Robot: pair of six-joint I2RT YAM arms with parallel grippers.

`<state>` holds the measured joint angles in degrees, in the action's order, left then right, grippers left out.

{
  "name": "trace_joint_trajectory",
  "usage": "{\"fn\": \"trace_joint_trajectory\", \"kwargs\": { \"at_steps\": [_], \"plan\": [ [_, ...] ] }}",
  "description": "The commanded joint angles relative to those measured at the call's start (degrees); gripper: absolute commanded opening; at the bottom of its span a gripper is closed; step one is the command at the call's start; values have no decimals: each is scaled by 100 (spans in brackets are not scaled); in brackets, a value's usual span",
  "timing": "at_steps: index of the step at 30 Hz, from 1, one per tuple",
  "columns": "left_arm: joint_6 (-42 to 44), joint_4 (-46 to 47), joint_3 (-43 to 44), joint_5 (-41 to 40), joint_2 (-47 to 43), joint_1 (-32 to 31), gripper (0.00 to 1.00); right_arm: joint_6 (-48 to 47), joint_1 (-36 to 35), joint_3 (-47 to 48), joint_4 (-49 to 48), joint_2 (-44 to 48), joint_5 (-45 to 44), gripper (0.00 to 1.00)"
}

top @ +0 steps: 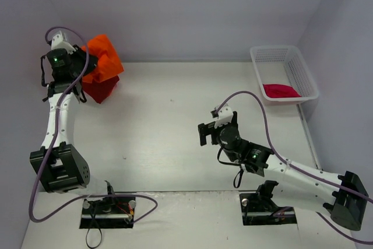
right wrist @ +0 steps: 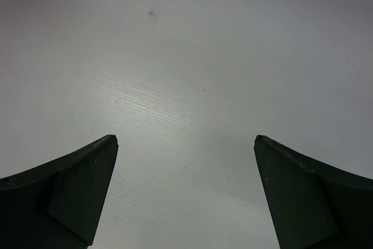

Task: Fold and stack the t-shirts
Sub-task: Put the neatly folded tshirt into the corner of the board with the left arm

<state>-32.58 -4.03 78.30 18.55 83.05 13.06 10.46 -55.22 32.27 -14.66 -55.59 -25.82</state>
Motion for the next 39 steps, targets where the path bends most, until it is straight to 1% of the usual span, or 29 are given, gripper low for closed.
{"fn": "trace_joint_trajectory", "kwargs": {
  "at_steps": [1,6,13,14,20,25,29,31,32,39],
  "plan": [
    [330,561,580,185,35,74,0,61,-76,16,-205,207,-247,100],
    [577,518,1020,264,352,74,0,79,-138,-10,-134,294,-309,100],
    [1191,412,1661,246,774,74,0,97,-199,-28,-108,312,-388,100],
    [1253,221,1732,246,809,74,0,97,-200,-28,-99,321,-397,100],
    [1868,-141,2294,-9,1064,83,0,132,-252,-46,-81,321,-415,100],
    [2264,68,2216,-158,1187,83,0,184,-340,-37,-11,330,-485,100],
    [2300,306,1945,-149,1328,83,0,263,-463,-10,120,409,-608,100],
    [2282,709,1786,-158,1398,74,0,299,-542,-2,243,479,-695,100],
    [2273,763,1681,-184,1433,74,0,351,-568,7,296,549,-722,100],
    [2387,772,1802,-184,1610,74,0,474,-656,-45,630,927,-872,100]
  ]
}}
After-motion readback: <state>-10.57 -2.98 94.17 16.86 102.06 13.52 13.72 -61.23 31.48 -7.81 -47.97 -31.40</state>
